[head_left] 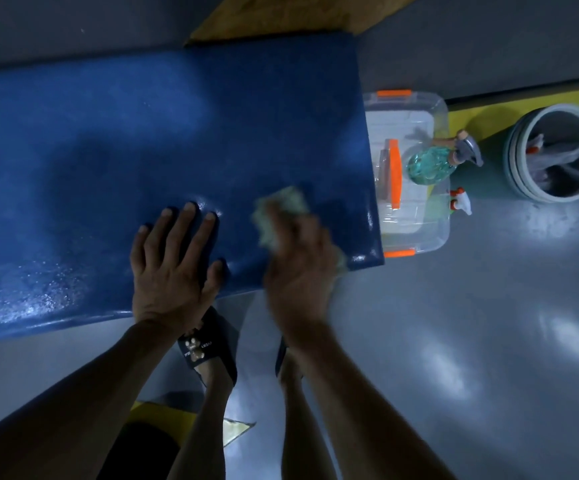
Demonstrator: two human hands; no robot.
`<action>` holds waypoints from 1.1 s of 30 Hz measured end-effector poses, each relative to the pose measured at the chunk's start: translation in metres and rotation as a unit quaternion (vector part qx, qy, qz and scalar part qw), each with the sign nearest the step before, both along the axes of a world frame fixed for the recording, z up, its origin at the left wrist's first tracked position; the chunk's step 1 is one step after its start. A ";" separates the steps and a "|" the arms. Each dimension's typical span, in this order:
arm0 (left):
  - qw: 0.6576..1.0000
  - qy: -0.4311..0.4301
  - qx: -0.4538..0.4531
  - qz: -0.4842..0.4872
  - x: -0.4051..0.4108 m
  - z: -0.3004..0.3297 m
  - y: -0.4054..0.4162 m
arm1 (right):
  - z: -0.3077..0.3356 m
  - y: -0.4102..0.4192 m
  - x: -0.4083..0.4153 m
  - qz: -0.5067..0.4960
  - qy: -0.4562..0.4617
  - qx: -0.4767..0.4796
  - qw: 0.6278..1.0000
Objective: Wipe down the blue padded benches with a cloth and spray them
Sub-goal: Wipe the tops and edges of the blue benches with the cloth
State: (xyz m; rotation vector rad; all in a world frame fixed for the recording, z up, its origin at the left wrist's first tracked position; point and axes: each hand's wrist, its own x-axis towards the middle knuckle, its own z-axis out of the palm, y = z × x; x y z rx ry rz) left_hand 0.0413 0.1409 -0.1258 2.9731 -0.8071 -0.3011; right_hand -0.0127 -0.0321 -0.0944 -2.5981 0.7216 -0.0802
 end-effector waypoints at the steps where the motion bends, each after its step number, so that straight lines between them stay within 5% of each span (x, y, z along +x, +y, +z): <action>1: 1.000 0.003 -0.002 0.001 0.000 0.001 0.000 | 0.002 0.014 -0.006 0.067 0.019 0.007 0.998; 4: 1.000 -0.005 0.003 0.001 0.000 0.001 0.000 | 0.003 -0.007 -0.012 0.233 0.024 0.000 0.972; 6: 1.000 -0.019 0.005 -0.006 0.001 0.000 0.000 | -0.004 -0.056 -0.020 0.249 0.001 -0.040 0.968; 9: 1.000 -0.026 0.002 -0.006 0.001 -0.001 0.002 | -0.012 -0.120 -0.026 0.052 -0.012 -0.016 0.998; 12: 1.000 -0.021 -0.003 -0.009 0.002 -0.002 0.002 | -0.016 -0.115 -0.013 -0.163 -0.020 0.055 0.985; 14: 1.000 -0.011 0.002 -0.004 0.002 -0.002 0.001 | -0.013 -0.088 -0.003 -0.203 -0.025 0.041 0.978; 19: 0.999 0.020 0.027 0.002 0.002 0.001 -0.001 | 0.009 0.001 -0.003 0.110 0.005 0.051 0.993; 23: 1.000 0.013 0.022 0.004 0.002 0.001 -0.002 | 0.008 -0.041 -0.010 0.256 0.017 0.022 0.966; 25: 1.000 0.008 0.019 -0.003 0.003 0.000 -0.002 | 0.002 -0.091 -0.025 0.201 0.011 0.002 0.979; 29: 1.000 0.007 0.019 0.002 0.002 0.002 -0.002 | -0.010 -0.141 -0.055 -0.133 0.021 0.111 0.985; 33: 0.999 0.012 0.031 0.005 0.002 0.001 -0.003 | -0.014 -0.107 -0.062 -0.225 -0.009 0.127 0.966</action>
